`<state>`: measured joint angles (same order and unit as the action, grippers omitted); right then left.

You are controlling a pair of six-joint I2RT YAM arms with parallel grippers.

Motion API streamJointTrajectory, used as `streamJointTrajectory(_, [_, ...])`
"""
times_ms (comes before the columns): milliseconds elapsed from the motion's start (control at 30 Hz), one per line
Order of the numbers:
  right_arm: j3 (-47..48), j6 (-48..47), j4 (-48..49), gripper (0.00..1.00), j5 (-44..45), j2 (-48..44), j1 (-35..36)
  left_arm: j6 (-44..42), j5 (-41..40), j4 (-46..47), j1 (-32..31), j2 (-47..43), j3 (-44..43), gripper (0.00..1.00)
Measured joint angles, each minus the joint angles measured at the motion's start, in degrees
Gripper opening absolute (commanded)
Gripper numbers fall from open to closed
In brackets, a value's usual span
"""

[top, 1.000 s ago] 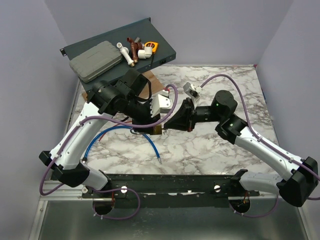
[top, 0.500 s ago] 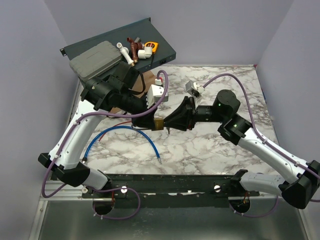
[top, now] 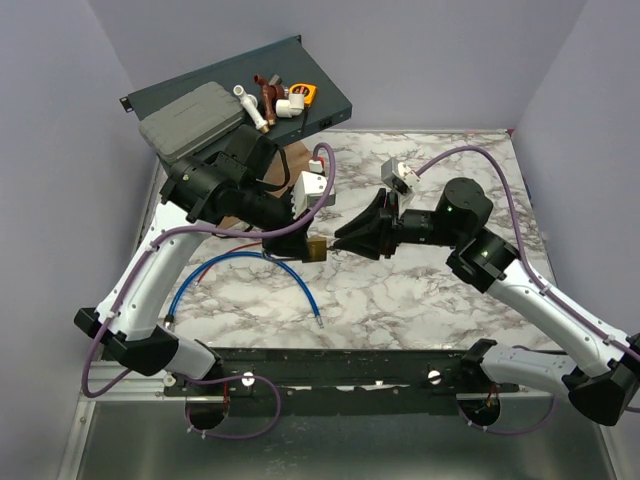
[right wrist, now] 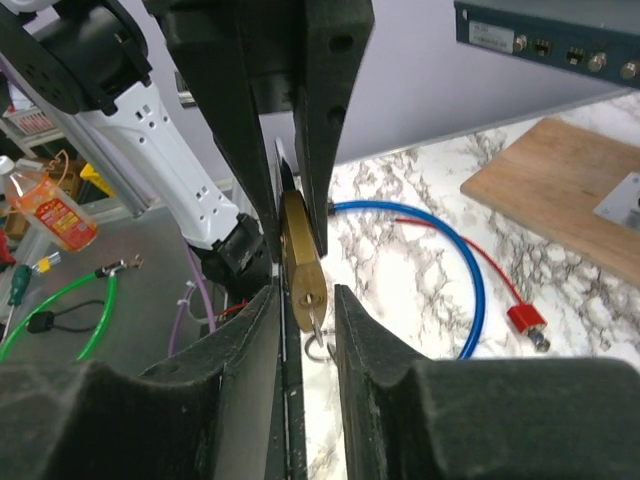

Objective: Unlock with the key
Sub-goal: Unlock the lock.

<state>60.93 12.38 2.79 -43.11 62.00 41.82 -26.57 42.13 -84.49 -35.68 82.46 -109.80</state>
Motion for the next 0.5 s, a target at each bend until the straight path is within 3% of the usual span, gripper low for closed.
streamJointTrajectory(333, [0.02,-0.94,-4.94,0.26,-2.45,0.20,-0.81,-0.61,0.02,-0.17,0.00,-0.72,0.00,0.00])
streamJointTrajectory(500, [0.02,-0.48,-4.90,0.19,-3.93,0.81,-0.96,-0.83,0.13,-0.68,0.00,-0.72,-0.02,0.00])
